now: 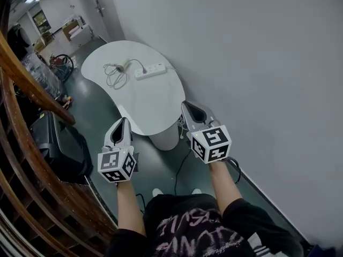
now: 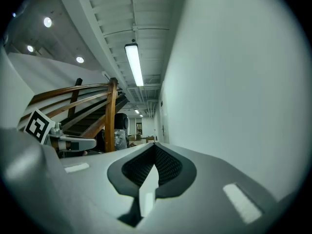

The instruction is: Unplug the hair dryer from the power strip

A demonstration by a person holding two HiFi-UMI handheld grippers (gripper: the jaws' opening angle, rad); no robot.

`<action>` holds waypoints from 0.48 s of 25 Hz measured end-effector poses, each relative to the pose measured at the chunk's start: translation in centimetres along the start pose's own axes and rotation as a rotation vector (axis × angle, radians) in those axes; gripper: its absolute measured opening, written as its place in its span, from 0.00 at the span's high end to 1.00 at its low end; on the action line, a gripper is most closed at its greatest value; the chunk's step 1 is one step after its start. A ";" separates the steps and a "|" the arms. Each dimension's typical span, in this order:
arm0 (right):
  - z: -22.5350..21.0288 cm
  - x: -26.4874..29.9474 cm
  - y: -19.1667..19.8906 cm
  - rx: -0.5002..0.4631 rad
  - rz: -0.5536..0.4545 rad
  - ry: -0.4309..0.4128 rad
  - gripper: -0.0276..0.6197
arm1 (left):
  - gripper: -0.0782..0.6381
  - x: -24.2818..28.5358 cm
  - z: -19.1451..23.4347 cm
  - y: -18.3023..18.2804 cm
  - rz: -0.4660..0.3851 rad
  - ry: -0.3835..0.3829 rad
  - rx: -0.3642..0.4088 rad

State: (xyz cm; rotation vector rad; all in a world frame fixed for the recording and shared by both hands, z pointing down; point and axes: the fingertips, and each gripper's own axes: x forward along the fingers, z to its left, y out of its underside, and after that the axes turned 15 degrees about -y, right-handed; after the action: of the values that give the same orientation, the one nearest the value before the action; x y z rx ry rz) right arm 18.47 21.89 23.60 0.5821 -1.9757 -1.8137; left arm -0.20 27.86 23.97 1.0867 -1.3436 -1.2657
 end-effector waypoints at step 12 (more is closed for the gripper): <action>2.4 7.3 0.1 -0.059 0.030 0.034 0.94 | 0.89 4.0 6.4 1.3 0.023 0.059 -0.016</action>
State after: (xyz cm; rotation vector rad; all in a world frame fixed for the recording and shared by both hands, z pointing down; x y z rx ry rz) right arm 11.09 19.86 23.62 0.5584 -1.8926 -1.8255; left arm -7.14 24.88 25.50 1.0862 -1.2968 -1.2162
